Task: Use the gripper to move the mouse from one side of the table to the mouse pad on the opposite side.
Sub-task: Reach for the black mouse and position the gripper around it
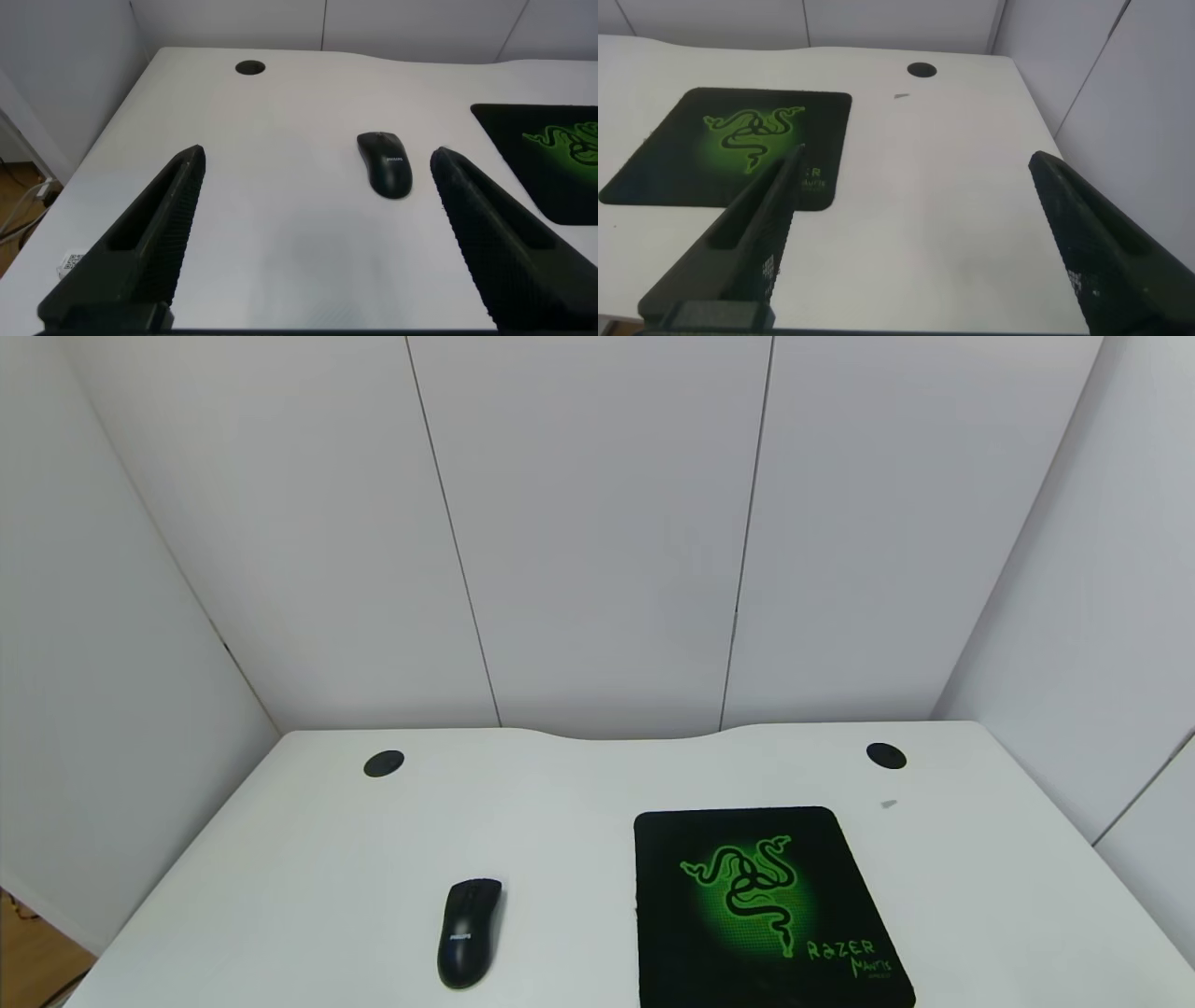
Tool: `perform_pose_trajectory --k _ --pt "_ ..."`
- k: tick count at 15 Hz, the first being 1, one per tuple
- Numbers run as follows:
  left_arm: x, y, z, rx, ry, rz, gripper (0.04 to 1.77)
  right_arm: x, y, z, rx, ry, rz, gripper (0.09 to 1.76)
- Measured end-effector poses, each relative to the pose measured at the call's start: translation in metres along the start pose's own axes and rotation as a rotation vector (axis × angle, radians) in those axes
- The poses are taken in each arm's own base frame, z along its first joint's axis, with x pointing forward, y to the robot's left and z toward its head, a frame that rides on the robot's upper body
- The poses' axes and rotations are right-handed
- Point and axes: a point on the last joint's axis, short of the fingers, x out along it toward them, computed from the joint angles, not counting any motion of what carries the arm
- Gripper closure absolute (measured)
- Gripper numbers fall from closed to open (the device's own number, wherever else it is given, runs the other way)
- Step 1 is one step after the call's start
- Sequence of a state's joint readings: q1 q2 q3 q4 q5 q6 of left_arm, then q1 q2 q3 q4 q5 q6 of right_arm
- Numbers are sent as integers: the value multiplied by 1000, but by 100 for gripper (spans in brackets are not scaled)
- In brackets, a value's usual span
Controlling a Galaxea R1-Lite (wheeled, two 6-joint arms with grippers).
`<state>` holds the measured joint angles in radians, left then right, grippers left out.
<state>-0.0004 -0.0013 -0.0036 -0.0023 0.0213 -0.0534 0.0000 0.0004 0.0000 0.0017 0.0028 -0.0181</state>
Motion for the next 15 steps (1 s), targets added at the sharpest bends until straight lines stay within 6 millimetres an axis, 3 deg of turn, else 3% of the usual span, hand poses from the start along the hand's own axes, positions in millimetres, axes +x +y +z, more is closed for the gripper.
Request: perform_pose_trajectory --k 9,15 --pt "-1 0 2 47 10 -14 9 0 0 0 0 0 0 14" --pt "2 -3 51 65 32 -13 9 0 0 0 0 0 0 14"
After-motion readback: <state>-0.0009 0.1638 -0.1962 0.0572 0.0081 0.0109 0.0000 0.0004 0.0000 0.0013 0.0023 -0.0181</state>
